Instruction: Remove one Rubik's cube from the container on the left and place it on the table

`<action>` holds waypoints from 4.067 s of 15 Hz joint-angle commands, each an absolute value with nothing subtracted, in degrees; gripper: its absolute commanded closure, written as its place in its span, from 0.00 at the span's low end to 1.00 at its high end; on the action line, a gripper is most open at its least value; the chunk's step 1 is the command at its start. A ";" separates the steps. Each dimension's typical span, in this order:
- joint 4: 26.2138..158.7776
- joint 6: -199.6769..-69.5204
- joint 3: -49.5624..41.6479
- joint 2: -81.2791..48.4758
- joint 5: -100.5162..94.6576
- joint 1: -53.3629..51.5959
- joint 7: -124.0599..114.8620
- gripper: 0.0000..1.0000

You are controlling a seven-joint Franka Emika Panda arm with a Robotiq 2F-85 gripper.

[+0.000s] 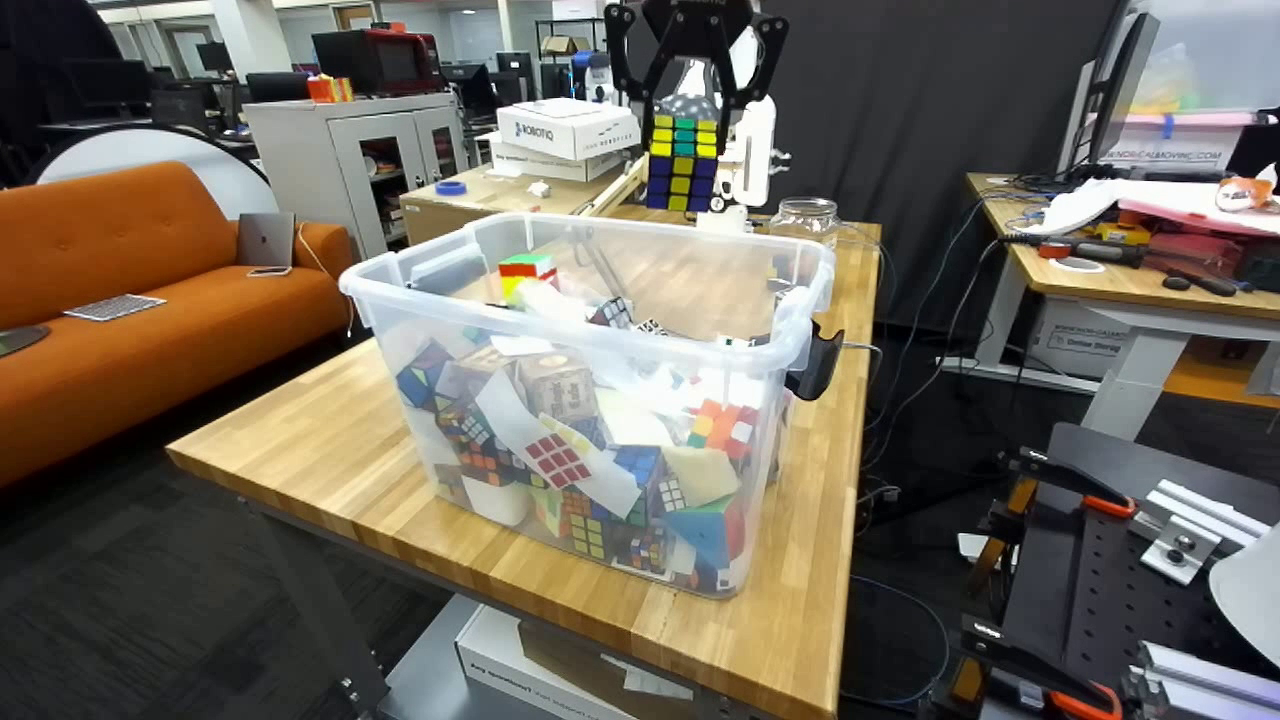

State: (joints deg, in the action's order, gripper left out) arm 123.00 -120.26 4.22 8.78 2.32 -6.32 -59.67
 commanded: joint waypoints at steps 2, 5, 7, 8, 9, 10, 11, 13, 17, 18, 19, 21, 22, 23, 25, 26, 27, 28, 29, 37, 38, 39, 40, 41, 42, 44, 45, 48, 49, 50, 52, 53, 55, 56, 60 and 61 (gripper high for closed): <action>123.21 -121.00 4.76 8.95 3.68 -4.91 -59.05 0.63; 123.81 -122.18 2.58 9.74 2.00 -2.06 -58.39 0.63; 123.54 -121.71 -0.08 10.32 1.31 0.95 -56.36 0.63; 123.32 -121.24 -1.77 10.60 1.30 2.68 -54.75 0.63; 123.11 -120.99 -3.30 10.77 1.28 4.29 -53.11 0.63; 122.90 -120.84 -4.77 10.83 1.35 5.87 -51.38 0.63; 122.71 -120.57 -6.20 10.81 1.95 7.26 -49.45 0.63; 122.52 -120.14 -8.24 10.24 2.13 9.42 -46.71 0.63; 122.91 -120.91 -8.13 10.17 1.64 9.95 -47.02 0.38; 122.91 -120.91 -7.81 10.18 1.63 9.81 -47.09 0.38; 122.91 -120.91 -7.66 10.18 1.63 9.73 -47.12 0.38; 122.91 -120.91 -7.75 10.18 1.63 9.78 -47.12 0.38; 122.91 -120.91 -7.76 10.18 1.63 9.79 -47.12 0.38; 122.47 -120.56 -7.84 9.70 2.27 9.72 -47.13 0.63; 120.97 -119.18 -8.36 7.36 5.11 9.62 -47.02 0.63; 120.40 -119.35 -8.50 5.61 5.45 9.86 -47.71 0.63; 119.92 -119.54 -8.79 3.71 5.57 10.20 -48.69 0.63; 119.56 -119.78 -9.19 1.95 5.40 10.52 -49.87 0.63; 119.11 -119.68 -9.81 -0.01 5.63 10.81 -50.89 0.63; 118.56 -120.74 -11.83 -5.09 6.10 10.73 -52.16 0.38; 118.52 -120.69 -11.80 -4.92 6.10 10.72 -52.27 0.38; 118.52 -120.68 -11.81 -4.90 6.10 10.75 -52.30 0.38; 118.52 -120.67 -11.81 -4.90 6.10 10.74 -52.30 0.38; 118.52 -120.66 -11.81 -4.90 6.10 10.74 -52.31 0.38; 118.52 -120.66 -11.81 -4.90 6.10 10.75 -52.31 0.38; 118.52 -120.65 -11.81 -4.90 6.10 10.74 -52.31 0.38; 118.52 -120.65 -11.81 -4.90 6.10 10.74 -52.31 0.38; 117.48 -120.29 -11.98 -7.20 7.96 11.14 -51.85 0.63; 117.14 -120.19 -12.13 -8.35 8.57 11.31 -51.74 0.63; 116.62 -119.62 -12.35 -10.02 9.92 11.60 -51.47 0.63; 116.03 -119.60 -12.93 -13.04 11.83 11.93 -51.81 0.63; 115.54 -119.21 -13.14 -14.73 13.27 12.23 -51.64 0.63; 114.50 -117.99 -13.13 -17.96 16.94 13.11 -50.67 0.63; 114.18 -117.41 -12.94 -19.42 18.70 13.57 -49.74 0.63; 115.35 -119.14 -13.70 -20.76 18.85 12.63 -49.94 0.38; 114.96 -118.79 -13.70 -20.83 18.91 12.67 -49.93 0.38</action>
